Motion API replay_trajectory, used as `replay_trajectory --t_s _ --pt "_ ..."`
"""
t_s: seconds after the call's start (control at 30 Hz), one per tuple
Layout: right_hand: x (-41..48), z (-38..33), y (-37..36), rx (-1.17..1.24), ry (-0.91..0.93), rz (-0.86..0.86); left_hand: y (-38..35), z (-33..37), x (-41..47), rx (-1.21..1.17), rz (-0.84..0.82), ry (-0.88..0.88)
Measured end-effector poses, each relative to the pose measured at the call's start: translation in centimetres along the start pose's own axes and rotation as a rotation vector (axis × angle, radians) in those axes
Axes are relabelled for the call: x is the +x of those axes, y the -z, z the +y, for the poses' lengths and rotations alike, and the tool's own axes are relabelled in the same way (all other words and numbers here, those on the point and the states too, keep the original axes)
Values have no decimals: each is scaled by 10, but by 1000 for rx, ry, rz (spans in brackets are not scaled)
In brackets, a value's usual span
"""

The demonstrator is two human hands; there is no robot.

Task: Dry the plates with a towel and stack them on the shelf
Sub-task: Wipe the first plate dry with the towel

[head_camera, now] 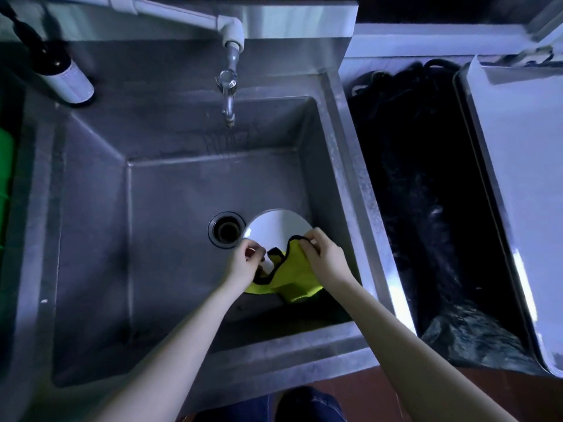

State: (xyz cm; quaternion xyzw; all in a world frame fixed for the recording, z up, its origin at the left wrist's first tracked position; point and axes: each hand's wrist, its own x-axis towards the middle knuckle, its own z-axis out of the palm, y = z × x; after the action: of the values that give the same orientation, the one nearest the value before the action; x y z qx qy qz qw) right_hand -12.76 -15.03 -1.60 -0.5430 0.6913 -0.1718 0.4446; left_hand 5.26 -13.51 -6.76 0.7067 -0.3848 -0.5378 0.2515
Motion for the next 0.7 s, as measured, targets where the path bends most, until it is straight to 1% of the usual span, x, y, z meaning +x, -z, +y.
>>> replay_trajectory --t_s 0.07,0.23,0.3,0.37,0.53,0.7 --pt "13 -1 0 44 -29 76 6 -8 22 91 20 22" --pt "45 3 -11 81 -117 216 10 -29 72 459 -13 -3" --pt "58 5 -15 56 -149 229 7 -34 86 575 -25 -13" --pt "70 7 -21 30 -174 220 4 -38 97 641 -30 -21" --pt "82 9 -30 15 -214 210 1 -45 112 674 17 -63" --pt "83 5 -32 29 -226 207 2 -42 125 537 -37 125"
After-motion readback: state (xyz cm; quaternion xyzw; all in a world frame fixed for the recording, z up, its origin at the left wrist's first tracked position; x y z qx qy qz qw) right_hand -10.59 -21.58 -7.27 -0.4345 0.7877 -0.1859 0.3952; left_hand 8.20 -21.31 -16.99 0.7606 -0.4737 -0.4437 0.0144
